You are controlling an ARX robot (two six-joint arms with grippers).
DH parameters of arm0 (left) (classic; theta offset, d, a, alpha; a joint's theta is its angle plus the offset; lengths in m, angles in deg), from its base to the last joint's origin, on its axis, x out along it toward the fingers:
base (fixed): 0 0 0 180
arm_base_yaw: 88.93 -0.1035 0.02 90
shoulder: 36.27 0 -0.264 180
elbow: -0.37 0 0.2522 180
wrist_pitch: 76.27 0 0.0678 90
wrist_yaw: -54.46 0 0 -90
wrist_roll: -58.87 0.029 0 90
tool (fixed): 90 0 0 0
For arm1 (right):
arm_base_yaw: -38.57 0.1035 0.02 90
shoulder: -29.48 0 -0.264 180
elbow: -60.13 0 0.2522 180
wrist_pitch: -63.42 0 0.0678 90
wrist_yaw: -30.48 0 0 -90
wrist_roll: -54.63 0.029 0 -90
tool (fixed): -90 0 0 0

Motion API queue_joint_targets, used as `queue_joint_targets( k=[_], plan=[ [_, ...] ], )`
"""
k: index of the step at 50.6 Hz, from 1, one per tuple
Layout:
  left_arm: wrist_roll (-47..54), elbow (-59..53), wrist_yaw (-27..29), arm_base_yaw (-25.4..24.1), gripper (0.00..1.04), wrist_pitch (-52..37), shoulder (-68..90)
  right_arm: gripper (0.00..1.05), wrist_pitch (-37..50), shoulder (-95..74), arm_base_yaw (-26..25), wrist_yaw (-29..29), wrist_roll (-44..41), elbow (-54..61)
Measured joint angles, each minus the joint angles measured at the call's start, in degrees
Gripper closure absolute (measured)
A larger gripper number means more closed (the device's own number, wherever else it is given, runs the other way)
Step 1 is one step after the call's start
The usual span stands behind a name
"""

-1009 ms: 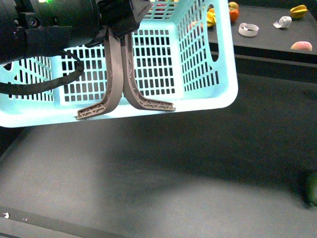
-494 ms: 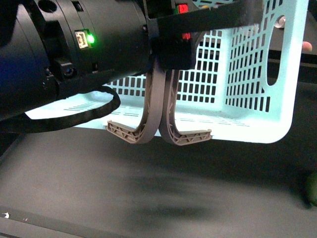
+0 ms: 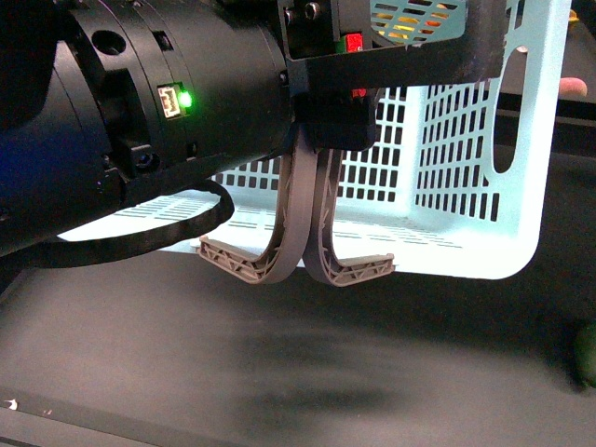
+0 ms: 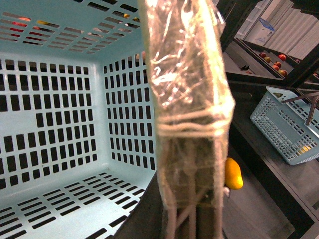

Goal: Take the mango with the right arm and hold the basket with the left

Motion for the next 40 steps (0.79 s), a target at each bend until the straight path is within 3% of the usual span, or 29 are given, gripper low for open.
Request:
queue_joint_targets(
  k=[32, 35, 38, 40],
  plan=[
    [0.00, 0.00, -0.02, 0.00, 0.96, -0.02, 0.00, 0.08, 0.00, 0.00, 0.00, 0.00, 0.00, 0.00],
    [0.00, 0.00, -0.02, 0.00, 0.96, -0.02, 0.00, 0.08, -2.01, -2.89, 1.73, 9.20, 0.63, -0.92],
    [-0.04, -0.02, -0.02, 0.00, 0.96, -0.02, 0.00, 0.08, -0.02, -7.52, 0.61, 13.38, 0.87, -1.09],
    [-0.07, 0.00, -0.02, 0.00, 0.96, -0.02, 0.00, 0.08, 2.10, -10.58, -1.20, 13.27, 0.90, -1.09]
  ],
)
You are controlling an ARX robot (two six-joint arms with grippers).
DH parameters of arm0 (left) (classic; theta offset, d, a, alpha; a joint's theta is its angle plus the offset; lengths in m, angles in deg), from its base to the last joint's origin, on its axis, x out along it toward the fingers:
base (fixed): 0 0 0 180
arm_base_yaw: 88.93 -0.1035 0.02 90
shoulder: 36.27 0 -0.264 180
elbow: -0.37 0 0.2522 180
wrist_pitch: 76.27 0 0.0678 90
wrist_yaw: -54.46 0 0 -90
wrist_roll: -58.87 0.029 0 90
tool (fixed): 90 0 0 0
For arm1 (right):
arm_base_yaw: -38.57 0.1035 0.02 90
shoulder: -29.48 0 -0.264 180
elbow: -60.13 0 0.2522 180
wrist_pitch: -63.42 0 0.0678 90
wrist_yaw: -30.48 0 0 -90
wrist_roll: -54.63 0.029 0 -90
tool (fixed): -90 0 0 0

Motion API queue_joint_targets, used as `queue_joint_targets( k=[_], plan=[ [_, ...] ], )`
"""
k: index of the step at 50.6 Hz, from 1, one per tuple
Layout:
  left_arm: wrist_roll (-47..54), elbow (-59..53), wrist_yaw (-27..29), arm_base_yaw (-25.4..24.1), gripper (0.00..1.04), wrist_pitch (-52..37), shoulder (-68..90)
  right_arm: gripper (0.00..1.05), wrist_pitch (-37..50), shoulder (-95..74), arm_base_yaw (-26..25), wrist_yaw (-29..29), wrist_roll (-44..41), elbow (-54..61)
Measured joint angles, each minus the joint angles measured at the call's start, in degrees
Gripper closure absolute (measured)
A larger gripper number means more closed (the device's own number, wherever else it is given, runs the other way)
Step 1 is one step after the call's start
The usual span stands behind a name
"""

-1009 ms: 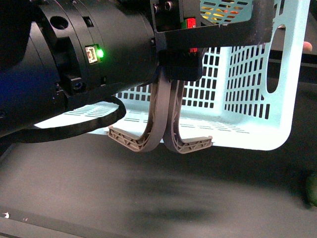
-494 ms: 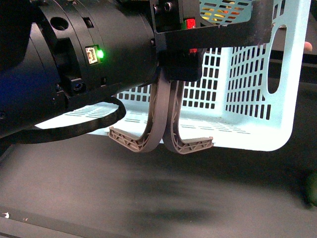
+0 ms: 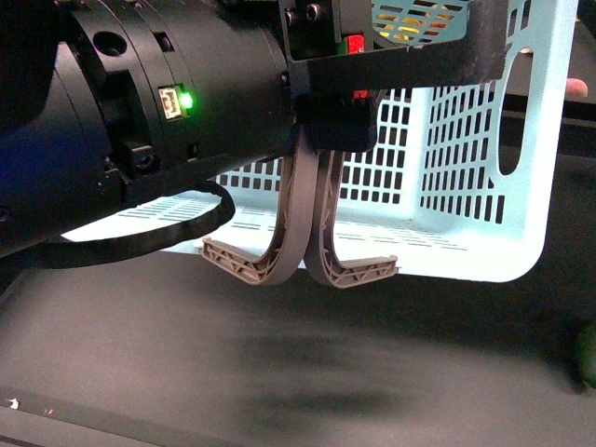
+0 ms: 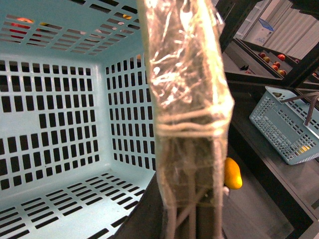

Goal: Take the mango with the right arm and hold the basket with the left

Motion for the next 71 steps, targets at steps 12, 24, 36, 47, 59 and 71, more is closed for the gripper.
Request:
queue_joint_targets(
  k=[12, 24, 36, 47, 59, 71],
  plan=[
    [0.04, -0.02, -0.04, 0.02, 0.96, -0.02, 0.02, 0.08, 23.87, -28.37, -15.80, -10.32, 0.13, -0.48],
    [0.02, -0.02, 0.02, 0.02, 0.96, -0.02, 0.02, 0.08, 48.22, -69.09, -26.56, -15.91, -2.10, -7.50],
    [0.07, -0.02, 0.00, 0.02, 0.96, -0.02, 0.02, 0.08, 52.92, -97.42, -32.22, -16.68, -4.33, -17.20],
    [0.07, -0.02, -0.04, 0.04, 0.97, -0.02, 0.02, 0.08, 52.61, -111.51, -34.03, -14.93, -5.79, -26.32],
    [0.07, -0.02, 0.00, 0.04, 0.97, -0.02, 0.02, 0.08, 49.51, -120.85, -34.67, -12.72, -6.38, -35.74],
    [0.07, -0.02, 0.00, 0.04, 0.97, -0.02, 0.02, 0.08, 45.55, -130.49, -36.24, -10.14, -7.02, -46.05]
  ],
)
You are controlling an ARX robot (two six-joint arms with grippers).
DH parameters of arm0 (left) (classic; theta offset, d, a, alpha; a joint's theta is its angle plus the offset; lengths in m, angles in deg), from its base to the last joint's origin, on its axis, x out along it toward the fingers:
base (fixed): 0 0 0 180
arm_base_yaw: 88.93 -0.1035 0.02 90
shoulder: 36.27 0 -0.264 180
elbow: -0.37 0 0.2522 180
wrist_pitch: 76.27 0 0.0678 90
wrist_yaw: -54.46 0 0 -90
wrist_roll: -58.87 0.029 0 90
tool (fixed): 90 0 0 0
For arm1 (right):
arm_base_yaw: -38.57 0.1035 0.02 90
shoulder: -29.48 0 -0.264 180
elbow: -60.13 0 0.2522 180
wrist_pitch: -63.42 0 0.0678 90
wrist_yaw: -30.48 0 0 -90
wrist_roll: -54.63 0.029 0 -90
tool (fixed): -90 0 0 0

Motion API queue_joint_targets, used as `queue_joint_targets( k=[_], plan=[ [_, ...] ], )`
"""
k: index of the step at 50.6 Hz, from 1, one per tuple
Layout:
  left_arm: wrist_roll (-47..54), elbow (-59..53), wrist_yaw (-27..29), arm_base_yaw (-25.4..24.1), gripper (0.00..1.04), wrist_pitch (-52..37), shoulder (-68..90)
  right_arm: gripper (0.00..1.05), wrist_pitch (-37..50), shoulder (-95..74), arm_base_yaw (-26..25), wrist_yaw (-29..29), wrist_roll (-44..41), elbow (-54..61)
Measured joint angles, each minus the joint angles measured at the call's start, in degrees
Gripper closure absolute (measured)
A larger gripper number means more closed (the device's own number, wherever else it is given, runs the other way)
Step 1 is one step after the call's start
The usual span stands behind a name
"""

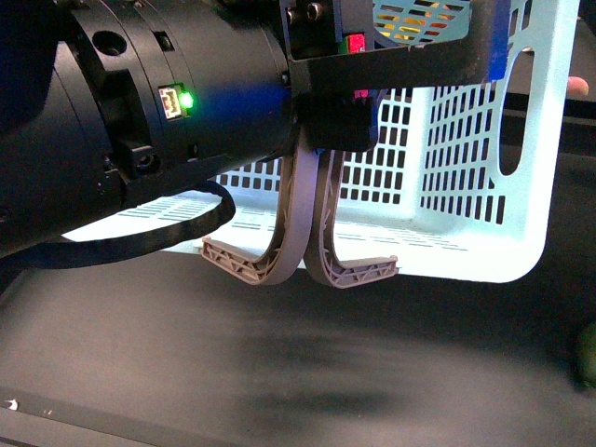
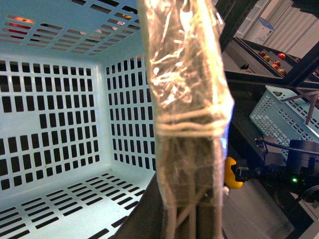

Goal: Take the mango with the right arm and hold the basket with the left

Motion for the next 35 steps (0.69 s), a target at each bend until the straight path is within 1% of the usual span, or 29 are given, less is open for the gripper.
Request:
queue_joint_targets(
  k=[16, 35],
  plan=[
    [0.00, 0.00, -0.02, 0.00, 0.97, 0.00, 0.00, 0.08, -3.78, -7.30, -1.07, 1.73, -0.68, -8.26],
    [0.00, 0.00, 0.00, 0.00, 0.97, 0.00, 0.00, 0.08, -5.73, -11.06, -0.33, 3.61, -0.52, -12.48]
  ],
)
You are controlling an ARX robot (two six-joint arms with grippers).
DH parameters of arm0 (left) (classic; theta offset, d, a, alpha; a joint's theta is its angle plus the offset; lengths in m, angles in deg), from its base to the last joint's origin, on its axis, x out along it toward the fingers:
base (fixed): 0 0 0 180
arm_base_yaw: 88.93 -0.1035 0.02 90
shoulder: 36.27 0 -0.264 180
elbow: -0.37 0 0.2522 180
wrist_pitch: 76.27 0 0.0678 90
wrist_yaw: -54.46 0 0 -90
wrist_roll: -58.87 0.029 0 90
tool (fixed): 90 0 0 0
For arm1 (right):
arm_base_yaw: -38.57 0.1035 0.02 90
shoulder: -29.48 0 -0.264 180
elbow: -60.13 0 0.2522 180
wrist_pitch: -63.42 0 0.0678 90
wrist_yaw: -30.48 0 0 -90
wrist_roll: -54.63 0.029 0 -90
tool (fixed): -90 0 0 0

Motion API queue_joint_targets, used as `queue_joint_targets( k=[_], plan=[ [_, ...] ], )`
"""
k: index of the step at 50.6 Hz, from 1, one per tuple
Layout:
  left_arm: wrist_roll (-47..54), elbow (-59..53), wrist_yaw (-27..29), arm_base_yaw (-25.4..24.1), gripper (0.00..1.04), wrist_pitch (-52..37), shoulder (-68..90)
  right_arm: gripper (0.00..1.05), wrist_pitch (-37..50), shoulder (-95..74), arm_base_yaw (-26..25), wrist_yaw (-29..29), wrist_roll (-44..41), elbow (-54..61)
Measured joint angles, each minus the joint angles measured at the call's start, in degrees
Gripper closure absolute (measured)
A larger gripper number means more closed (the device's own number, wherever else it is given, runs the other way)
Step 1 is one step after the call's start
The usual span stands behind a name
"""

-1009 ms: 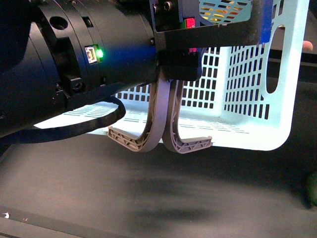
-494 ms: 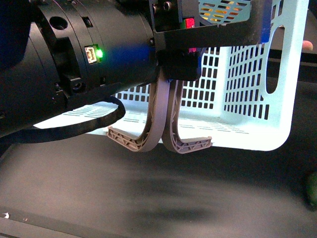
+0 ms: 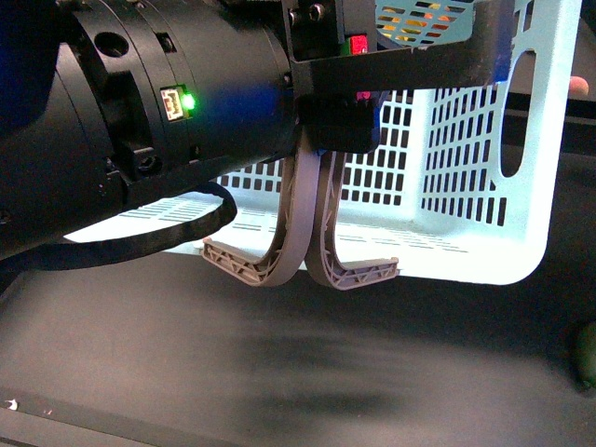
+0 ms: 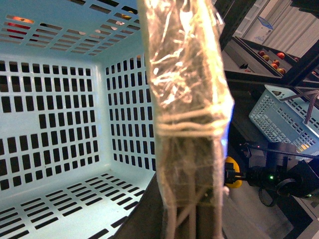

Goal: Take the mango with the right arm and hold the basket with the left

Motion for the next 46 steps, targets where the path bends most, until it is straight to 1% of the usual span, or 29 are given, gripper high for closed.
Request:
queue_joint_targets(
  k=[10, 12, 16, 20, 21, 23, 29, 37, 46],
  plan=[
    [0.00, 0.00, 0.00, 0.00, 0.97, 0.00, 0.00, 0.08, 0.37, -0.55, 0.37, 0.74, 0.44, -0.04],
    [0.00, 0.00, -0.02, 0.00, 0.97, 0.00, 0.00, 0.10, 0.52, -0.68, 0.42, 0.98, 0.59, -0.04],
    [0.00, 0.00, -0.02, 0.00, 0.97, 0.00, 0.00, 0.19, 0.68, -0.92, 0.48, 1.29, 0.61, -0.04],
    [0.00, 0.00, -0.02, 0.00, 0.97, 0.00, 0.00, 0.29, 0.79, -1.11, 0.55, 1.31, 0.63, -0.04],
    [0.00, 0.00, -0.02, 0.00, 0.97, 0.00, 0.00, 0.35, 0.85, -1.18, 0.59, 1.29, 0.63, -0.04],
    [0.00, 0.00, -0.02, 0.00, 0.97, 0.00, 0.00, 0.40, 0.90, -1.25, 0.61, 1.27, 0.63, -0.07],
    [0.00, 0.00, -0.02, 0.00, 0.97, 0.00, 0.00, 0.51, 1.11, -1.40, 0.66, 1.27, 0.63, -0.26],
    [0.00, 0.00, 0.00, 0.00, 0.97, 0.00, 0.00, 0.53, 1.60, -1.07, 0.68, -0.17, 1.70, 0.33],
    [0.00, 0.00, 0.02, 0.00, 0.97, 0.00, 0.00, 0.53, 2.47, 6.21, 1.46, -5.38, 4.15, 7.78]
  ],
)
